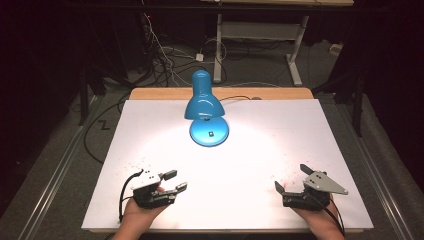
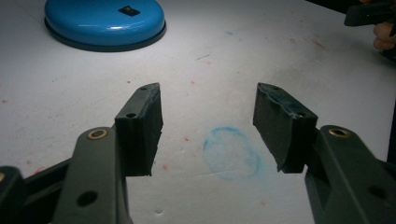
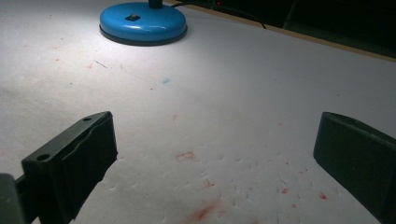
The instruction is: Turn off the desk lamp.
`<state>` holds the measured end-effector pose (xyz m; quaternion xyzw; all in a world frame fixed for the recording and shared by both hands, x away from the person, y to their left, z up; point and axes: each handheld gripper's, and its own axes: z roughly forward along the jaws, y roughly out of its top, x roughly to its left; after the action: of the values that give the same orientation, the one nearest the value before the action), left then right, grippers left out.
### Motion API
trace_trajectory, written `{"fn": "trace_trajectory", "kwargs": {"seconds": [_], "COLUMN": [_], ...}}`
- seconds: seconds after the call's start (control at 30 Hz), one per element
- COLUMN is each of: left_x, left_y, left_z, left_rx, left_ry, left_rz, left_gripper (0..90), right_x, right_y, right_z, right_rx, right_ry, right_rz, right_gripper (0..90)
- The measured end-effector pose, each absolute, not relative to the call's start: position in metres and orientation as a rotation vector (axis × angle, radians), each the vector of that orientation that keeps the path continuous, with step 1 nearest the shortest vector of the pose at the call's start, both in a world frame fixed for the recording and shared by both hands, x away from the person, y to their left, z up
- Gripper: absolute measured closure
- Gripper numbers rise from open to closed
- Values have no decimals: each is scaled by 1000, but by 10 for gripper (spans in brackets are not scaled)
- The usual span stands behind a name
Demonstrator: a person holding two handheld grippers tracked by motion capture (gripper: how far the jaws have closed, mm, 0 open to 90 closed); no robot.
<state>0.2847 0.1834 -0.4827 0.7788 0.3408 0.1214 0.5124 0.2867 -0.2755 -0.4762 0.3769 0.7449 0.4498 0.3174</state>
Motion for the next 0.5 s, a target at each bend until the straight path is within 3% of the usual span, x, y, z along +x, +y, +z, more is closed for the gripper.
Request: {"fn": "trace_trajectory", "kwargs": {"seconds": [0.3,0.5], "left_x": [286,286], "left_y": [183,184], "left_z": [-481,-480], "left_rx": [1877,1874], "left_ry": [839,835], "left_rz": [292,280], "left_gripper": [599,774], "right_x": [286,286], "right_y": [-274,-274], "right_z": [-476,-475], "right_rx": [989,984], "right_ry": [1960,1962], "right_rz": [1183,1184], "right_gripper": [5,6]}}
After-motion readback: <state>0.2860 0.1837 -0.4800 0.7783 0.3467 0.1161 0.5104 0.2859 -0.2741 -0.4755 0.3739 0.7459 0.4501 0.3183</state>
